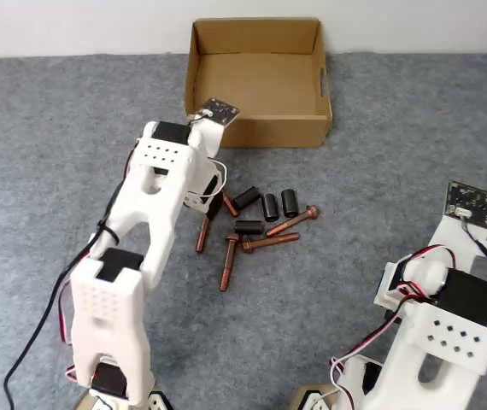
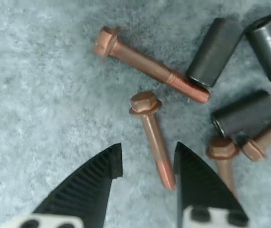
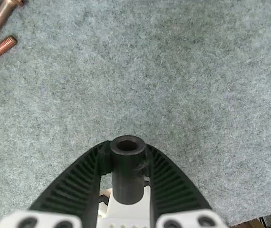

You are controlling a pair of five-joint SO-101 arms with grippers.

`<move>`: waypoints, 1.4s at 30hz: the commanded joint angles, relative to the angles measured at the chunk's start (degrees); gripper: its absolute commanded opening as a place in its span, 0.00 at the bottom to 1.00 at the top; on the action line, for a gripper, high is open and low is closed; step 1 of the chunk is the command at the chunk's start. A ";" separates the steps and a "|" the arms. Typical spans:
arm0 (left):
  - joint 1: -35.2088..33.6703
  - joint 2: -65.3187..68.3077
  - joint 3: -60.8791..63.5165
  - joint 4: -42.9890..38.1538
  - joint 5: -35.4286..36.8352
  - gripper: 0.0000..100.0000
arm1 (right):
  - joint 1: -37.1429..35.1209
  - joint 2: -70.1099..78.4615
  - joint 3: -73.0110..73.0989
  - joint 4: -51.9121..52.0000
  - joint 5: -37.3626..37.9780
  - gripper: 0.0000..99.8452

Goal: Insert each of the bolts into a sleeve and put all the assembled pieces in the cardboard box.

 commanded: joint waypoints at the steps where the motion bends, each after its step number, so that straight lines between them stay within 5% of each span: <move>1: 0.53 3.60 -4.79 0.18 -0.09 0.18 | 0.66 -0.84 -0.35 1.80 -0.35 0.01; 10: 0.53 14.33 -14.55 1.32 0.97 0.18 | 0.66 -0.75 -0.35 1.80 -0.35 0.01; 17: 1.85 19.43 -22.20 7.56 4.04 0.00 | 0.48 -0.75 -0.35 1.80 -0.35 0.01; 23: 4.66 19.16 -27.47 14.07 4.31 0.00 | 0.40 -0.75 -0.09 1.36 -0.35 0.01; 29: 4.22 7.82 -24.92 14.68 6.77 0.00 | -0.31 -1.19 -0.09 1.36 0.62 0.01; 42: 4.40 -35.96 7.69 13.54 8.70 0.00 | -6.64 -3.56 -0.35 1.54 0.88 0.01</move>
